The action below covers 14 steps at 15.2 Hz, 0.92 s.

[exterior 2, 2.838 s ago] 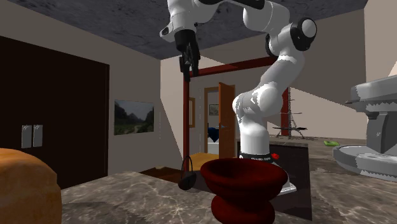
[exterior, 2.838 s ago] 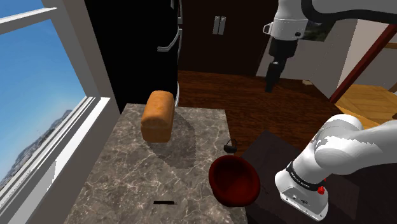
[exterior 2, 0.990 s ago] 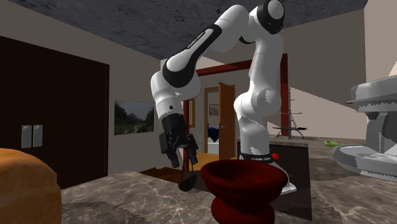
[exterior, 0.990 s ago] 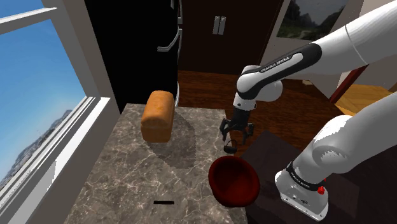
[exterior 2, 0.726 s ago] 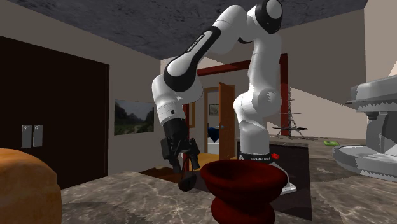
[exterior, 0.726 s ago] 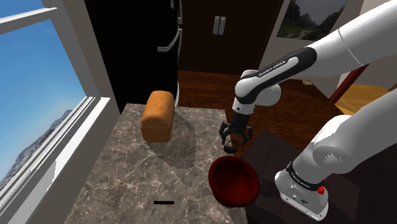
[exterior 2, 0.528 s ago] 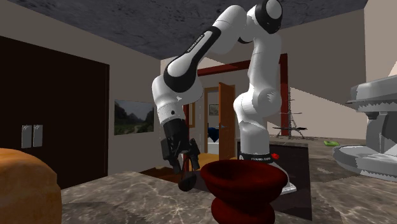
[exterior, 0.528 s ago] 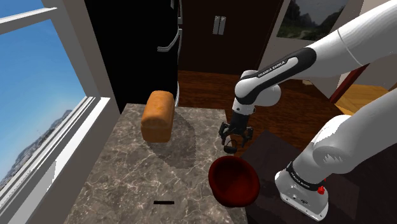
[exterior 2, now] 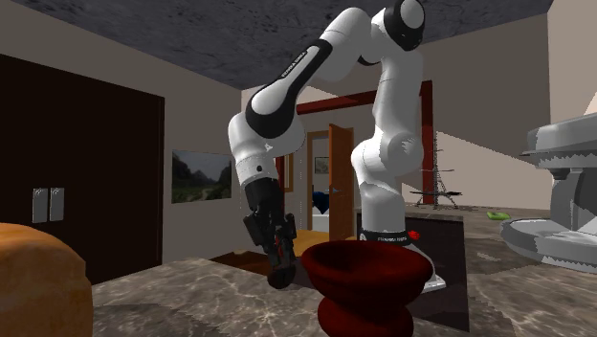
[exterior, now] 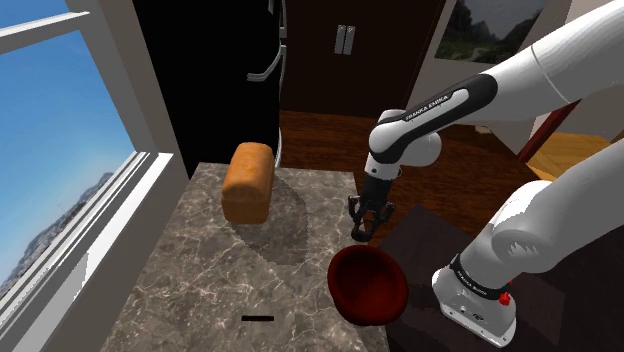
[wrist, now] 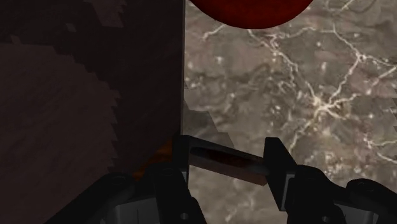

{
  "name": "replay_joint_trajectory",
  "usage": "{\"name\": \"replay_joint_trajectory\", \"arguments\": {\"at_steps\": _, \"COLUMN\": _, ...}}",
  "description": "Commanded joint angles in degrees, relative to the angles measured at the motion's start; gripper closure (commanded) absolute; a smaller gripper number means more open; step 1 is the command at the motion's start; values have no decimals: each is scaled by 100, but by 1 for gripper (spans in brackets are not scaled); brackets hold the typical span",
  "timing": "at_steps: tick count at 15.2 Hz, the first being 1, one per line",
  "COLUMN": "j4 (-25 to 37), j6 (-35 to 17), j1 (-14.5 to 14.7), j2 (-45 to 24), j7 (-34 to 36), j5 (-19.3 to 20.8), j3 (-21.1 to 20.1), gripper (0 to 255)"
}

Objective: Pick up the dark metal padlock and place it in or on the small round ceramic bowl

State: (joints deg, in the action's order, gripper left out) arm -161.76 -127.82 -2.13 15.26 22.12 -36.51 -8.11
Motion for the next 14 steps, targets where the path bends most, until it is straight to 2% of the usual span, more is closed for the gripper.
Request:
{"name": "replay_joint_trajectory", "arguments": {"at_steps": 1, "j4": -14, "j6": 2, "j1": -3, "j2": -9, "j7": 3, "j5": 9, "j3": 1, "gripper": 255}}
{"name": "replay_joint_trajectory", "arguments": {"at_steps": 5, "j4": -23, "j6": -8, "j1": 1, "j2": -11, "j7": -2, "j5": 1, "j3": -2, "gripper": 255}}
{"name": "replay_joint_trajectory", "arguments": {"at_steps": 14, "j4": 127, "j6": 855, "j1": -100, "j2": 776, "j7": 452, "j5": 349, "j3": 51, "gripper": 255}}
